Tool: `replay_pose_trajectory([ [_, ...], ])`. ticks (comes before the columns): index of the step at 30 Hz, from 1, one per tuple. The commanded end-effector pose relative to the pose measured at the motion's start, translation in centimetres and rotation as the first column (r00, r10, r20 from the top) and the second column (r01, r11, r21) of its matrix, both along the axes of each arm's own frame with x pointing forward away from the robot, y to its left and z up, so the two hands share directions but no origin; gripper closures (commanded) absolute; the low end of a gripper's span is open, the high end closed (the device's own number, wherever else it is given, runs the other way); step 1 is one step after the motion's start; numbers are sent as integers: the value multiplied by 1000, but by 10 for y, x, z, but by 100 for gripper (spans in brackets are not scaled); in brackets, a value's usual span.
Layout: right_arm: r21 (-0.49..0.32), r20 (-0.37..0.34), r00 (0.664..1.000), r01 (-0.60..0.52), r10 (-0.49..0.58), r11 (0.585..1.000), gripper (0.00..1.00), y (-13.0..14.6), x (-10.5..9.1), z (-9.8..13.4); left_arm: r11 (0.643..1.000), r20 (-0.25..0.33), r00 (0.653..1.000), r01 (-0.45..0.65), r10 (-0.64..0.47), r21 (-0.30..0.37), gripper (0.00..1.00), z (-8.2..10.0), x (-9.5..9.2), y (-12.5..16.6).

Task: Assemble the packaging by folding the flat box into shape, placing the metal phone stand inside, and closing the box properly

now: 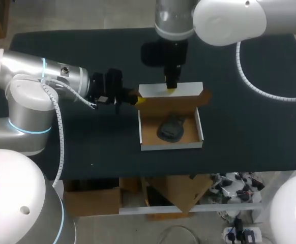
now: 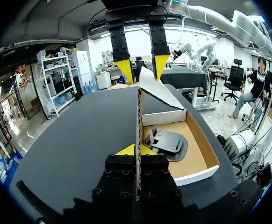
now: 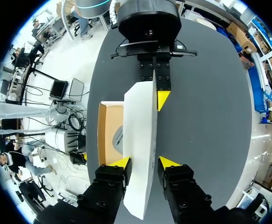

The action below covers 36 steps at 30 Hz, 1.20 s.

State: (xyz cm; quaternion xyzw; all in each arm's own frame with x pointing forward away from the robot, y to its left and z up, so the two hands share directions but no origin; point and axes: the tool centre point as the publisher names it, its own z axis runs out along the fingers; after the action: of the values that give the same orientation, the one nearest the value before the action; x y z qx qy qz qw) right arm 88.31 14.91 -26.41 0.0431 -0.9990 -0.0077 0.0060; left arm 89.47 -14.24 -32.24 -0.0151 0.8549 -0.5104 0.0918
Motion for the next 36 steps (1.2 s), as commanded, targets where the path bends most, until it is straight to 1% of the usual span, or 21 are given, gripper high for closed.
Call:
replay_pose_trajectory([
  [1,-5,-6,1000,-2,2,1000,62,2,2,-5,1000,1,1000,-1,1,-1,100,-1,0,0],
  [5,-5,-10,1000,-4,4,1000,64,3,2,-6,1000,1,1000,-1,1,-1,100,-1,0,0],
  [7,-5,-12,1000,-5,5,1000,67,3,3,-7,1000,1,1000,-1,1,-1,100,-1,0,0],
  [9,-5,-13,1000,-5,5,1000,79,4,3,-7,1000,1,1000,-1,1,-1,100,-1,0,0],
  [10,-5,-14,1000,-5,5,1000,80,4,3,-7,1000,1,1000,-1,1,-1,100,-1,0,0],
  [15,-6,-20,1000,-6,6,1000,93,4,5,-9,1000,1,1000,-1,1,-1,100,-1,0,0],
  [17,-6,-22,1000,-7,6,1000,100,5,5,-9,1000,1,1000,-1,1,-1,100,-1,0,0],
  [24,-6,-26,1000,-8,8,1000,100,5,5,-11,1000,1,1000,-1,1,-1,100,-1,0,0],
  [34,6,-12,1000,-8,8,1000,100,6,4,-7,1000,1,1000,-1,1,-1,100,-1,0,0],
  [35,8,-9,1000,-7,7,1000,85,6,3,-5,1000,1,1000,-1,1,-1,100,-1,0,0],
  [36,12,-3,1000,-6,6,1000,53,6,3,-3,1000,1,1000,-1,1,-1,100,-1,0,0],
])
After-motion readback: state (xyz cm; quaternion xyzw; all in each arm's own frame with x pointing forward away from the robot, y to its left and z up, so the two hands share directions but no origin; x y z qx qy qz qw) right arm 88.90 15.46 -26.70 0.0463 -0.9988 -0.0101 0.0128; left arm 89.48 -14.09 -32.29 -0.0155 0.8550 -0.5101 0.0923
